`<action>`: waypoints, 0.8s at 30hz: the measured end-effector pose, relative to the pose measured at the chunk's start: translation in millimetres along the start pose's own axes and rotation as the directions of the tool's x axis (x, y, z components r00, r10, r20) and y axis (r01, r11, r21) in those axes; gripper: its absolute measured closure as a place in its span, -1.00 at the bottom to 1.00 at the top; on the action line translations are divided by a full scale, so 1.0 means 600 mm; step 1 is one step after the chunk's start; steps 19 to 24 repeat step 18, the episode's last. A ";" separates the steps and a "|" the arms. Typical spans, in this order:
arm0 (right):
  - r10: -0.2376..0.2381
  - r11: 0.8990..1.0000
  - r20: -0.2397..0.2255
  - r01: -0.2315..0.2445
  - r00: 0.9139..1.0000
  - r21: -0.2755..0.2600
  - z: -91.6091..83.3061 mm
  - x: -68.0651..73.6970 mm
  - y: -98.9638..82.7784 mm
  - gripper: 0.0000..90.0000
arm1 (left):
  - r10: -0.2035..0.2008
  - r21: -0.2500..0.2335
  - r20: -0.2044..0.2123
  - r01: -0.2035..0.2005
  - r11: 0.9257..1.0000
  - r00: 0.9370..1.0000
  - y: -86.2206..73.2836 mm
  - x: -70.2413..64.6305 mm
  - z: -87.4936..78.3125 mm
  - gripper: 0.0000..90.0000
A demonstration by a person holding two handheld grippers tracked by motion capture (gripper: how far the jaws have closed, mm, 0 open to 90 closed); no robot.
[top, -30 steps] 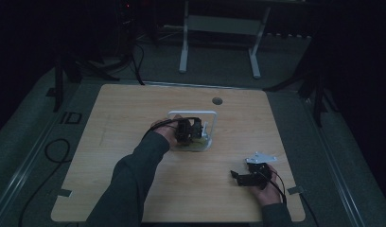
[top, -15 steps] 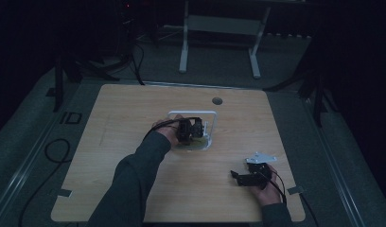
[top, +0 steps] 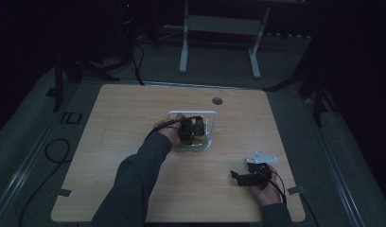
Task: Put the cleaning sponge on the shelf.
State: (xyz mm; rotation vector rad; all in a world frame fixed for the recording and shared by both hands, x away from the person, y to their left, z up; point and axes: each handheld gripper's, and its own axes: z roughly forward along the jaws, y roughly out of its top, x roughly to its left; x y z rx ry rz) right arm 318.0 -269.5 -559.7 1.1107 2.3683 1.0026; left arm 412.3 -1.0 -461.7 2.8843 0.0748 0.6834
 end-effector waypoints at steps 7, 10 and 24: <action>0.000 1.000 0.000 0.000 1.000 0.000 0.000 0.000 0.000 -0.68 | -0.002 -0.008 -0.044 0.002 1.000 0.999 -0.003 -0.009 -0.016 0.06; 0.001 1.000 0.000 -0.001 1.000 0.000 0.000 0.000 0.000 -0.68 | -0.009 -0.026 -0.060 0.008 1.000 0.998 -0.005 -0.012 -0.030 0.04; -0.002 1.000 0.001 0.002 1.000 0.000 0.000 0.000 0.000 -0.68 | -0.073 -0.048 -0.047 0.070 0.996 0.996 -0.018 -0.018 -0.059 -0.02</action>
